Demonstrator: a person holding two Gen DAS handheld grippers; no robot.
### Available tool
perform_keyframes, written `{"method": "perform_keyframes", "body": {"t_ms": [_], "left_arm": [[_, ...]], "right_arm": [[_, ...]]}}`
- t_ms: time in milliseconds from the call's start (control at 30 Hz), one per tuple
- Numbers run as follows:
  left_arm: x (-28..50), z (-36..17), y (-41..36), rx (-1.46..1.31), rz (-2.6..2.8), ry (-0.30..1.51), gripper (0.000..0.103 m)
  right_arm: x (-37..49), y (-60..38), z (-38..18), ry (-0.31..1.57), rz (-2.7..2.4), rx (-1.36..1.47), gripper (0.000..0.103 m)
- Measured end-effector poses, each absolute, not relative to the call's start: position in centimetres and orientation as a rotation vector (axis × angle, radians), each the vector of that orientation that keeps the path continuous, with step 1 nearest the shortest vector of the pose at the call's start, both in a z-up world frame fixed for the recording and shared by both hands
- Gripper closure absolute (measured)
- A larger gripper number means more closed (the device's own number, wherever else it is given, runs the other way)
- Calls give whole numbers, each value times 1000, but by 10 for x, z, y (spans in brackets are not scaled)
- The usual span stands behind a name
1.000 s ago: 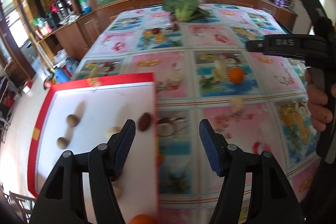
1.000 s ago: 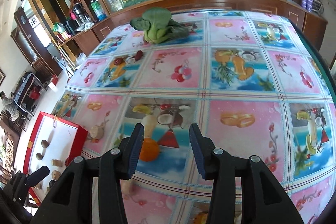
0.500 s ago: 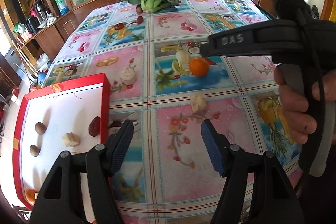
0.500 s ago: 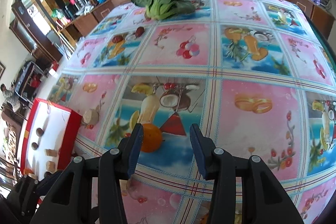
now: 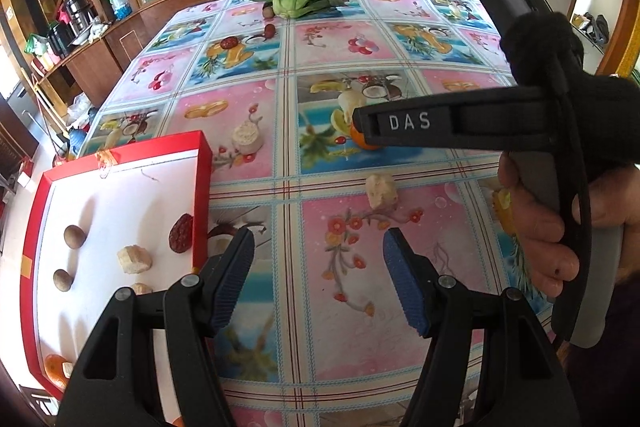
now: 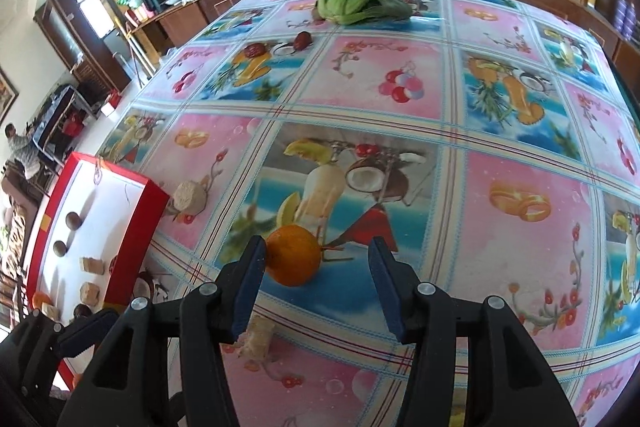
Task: Organize fruits
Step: 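Grasp the orange with the right gripper while the left gripper grasps a root chunk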
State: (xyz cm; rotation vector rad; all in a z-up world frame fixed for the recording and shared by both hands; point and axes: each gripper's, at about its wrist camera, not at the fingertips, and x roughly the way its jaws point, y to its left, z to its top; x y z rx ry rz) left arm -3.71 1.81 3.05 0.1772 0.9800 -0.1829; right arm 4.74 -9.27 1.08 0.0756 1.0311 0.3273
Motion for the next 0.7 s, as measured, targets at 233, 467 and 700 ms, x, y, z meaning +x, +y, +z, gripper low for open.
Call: {"method": "perform_keyframes", "body": {"t_ms": [233,467,700], "left_arm": [[-37,27,22,168,-178,989,35],[-35,24,17,175,-188,1000,35],[-34,23,15,167,-203,1009,35]], "right_arm": [[47,-85,8,1057,411,75,71],[50,-100,11,1076,430,153,77],[55,-104,4,1160,492,250,74]]}}
